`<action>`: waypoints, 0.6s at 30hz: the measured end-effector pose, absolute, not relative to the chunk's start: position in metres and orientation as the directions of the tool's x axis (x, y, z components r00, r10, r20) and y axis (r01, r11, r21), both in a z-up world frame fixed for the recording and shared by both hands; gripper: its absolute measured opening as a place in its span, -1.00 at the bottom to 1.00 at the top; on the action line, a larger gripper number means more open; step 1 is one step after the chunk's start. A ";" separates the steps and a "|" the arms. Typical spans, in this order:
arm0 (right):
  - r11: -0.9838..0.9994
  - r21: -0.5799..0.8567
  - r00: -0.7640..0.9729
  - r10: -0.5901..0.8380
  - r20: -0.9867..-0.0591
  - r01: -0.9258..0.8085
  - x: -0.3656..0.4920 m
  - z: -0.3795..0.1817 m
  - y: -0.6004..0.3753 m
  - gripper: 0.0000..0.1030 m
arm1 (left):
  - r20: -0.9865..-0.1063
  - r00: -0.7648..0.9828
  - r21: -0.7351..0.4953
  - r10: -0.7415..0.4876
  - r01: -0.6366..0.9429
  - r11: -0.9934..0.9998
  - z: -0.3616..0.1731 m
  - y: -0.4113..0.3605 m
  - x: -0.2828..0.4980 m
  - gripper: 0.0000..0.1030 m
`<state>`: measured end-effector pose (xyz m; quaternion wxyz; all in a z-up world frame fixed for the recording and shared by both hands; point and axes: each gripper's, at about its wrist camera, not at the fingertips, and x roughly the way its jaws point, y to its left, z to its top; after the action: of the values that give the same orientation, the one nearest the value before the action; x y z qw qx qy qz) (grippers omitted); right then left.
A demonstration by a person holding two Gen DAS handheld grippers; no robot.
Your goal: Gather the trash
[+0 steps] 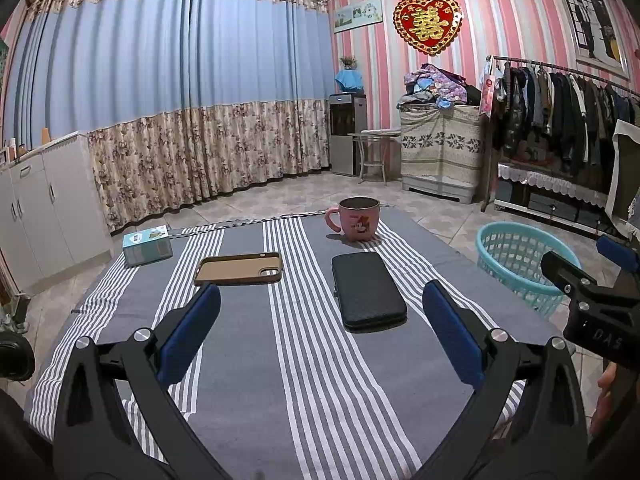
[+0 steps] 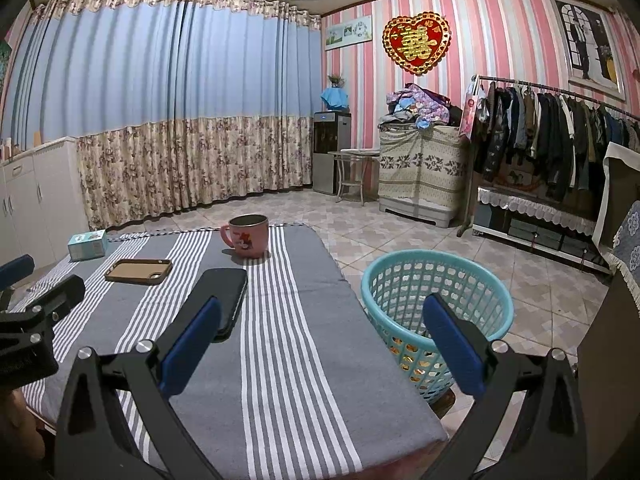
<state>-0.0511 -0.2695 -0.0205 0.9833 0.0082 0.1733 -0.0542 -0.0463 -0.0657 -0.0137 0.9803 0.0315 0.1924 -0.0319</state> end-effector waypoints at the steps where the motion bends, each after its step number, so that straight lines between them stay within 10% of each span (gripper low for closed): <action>1: 0.994 -0.003 0.934 -0.104 -0.342 0.110 -0.051 -0.020 -0.269 0.92 | -0.379 0.924 0.050 -0.051 0.075 0.996 -0.015 -0.065 -0.047 0.90; 18: 0.994 -0.001 0.932 -0.102 -0.347 0.108 -0.050 -0.019 -0.267 0.92 | -0.373 0.927 0.045 -0.044 0.065 0.997 -0.014 -0.059 -0.049 0.90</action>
<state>-0.0500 -0.2668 -0.0186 0.9829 0.0090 0.1762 -0.0534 -0.0490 -0.0586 -0.0140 0.9811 0.0284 0.1895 -0.0279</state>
